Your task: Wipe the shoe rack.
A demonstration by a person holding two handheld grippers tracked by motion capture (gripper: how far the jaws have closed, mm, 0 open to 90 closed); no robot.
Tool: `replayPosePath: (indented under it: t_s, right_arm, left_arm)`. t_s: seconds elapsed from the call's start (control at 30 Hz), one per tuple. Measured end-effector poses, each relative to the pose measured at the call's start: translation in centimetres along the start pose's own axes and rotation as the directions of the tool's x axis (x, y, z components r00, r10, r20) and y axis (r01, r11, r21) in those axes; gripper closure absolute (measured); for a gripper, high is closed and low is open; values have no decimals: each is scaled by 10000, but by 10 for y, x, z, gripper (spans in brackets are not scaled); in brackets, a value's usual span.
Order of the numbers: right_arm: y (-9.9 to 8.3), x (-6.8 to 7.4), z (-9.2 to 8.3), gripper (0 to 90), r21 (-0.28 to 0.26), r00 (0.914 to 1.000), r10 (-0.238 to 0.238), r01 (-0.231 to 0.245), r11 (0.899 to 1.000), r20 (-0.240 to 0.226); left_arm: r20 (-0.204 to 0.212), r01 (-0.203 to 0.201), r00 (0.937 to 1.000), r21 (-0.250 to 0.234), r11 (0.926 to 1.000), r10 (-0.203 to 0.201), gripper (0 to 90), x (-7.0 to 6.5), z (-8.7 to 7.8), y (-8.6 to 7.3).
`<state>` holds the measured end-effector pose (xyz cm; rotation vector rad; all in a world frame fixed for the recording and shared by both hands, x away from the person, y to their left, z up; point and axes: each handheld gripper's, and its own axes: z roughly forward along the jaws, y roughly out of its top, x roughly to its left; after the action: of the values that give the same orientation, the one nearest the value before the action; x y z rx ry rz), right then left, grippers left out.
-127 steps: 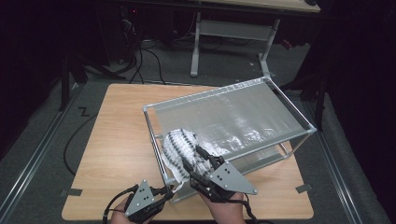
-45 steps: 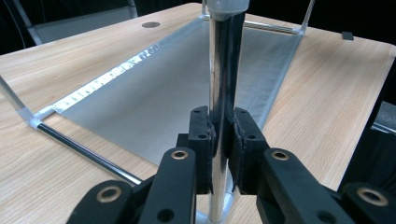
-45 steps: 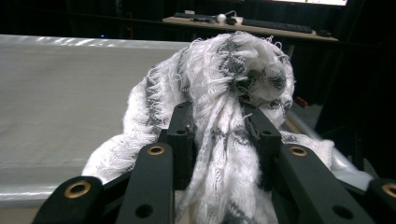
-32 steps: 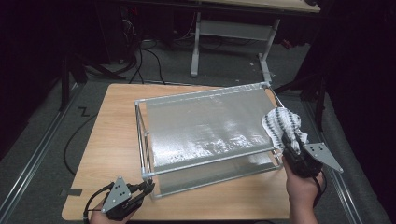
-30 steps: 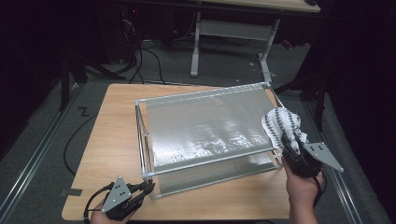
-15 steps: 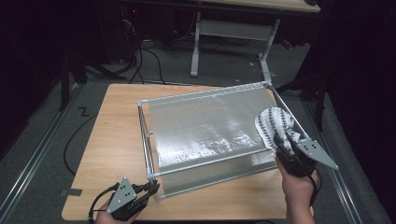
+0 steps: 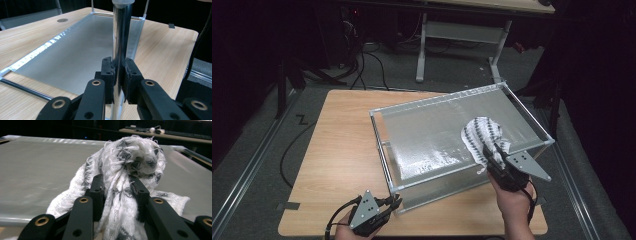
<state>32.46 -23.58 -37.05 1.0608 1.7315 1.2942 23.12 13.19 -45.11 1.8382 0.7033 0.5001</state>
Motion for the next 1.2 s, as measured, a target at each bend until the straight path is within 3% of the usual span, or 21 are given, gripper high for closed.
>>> replayPosePath:
  t_s: [0.23,0.47,0.8,1.03,1.2]
  right_arm:
    - [3,32,1,691,9,9964,-304,306,9995,-795]
    - [5,67,3,690,-48,9846,-519,518,9986,-1667]
    - [7,118,2,689,-335,9605,-971,915,9952,-2608]
    - [9,152,0,680,-426,9329,-1053,965,9944,-3443]
    - [10,175,-2,681,-638,9199,-1547,1411,9879,-3603]
  left_arm:
    - [62,12,10000,-198,9998,-11,806,-3,0,-3]
    - [92,-23,10000,-217,9998,25,806,-3,0,-3]
    - [184,-23,9998,-241,9997,27,806,-1,0,-4]
    - [239,-9,9997,-241,9997,14,806,-1,-1,-4]
    - [319,-66,9995,-214,9997,73,806,-1,-3,-4]
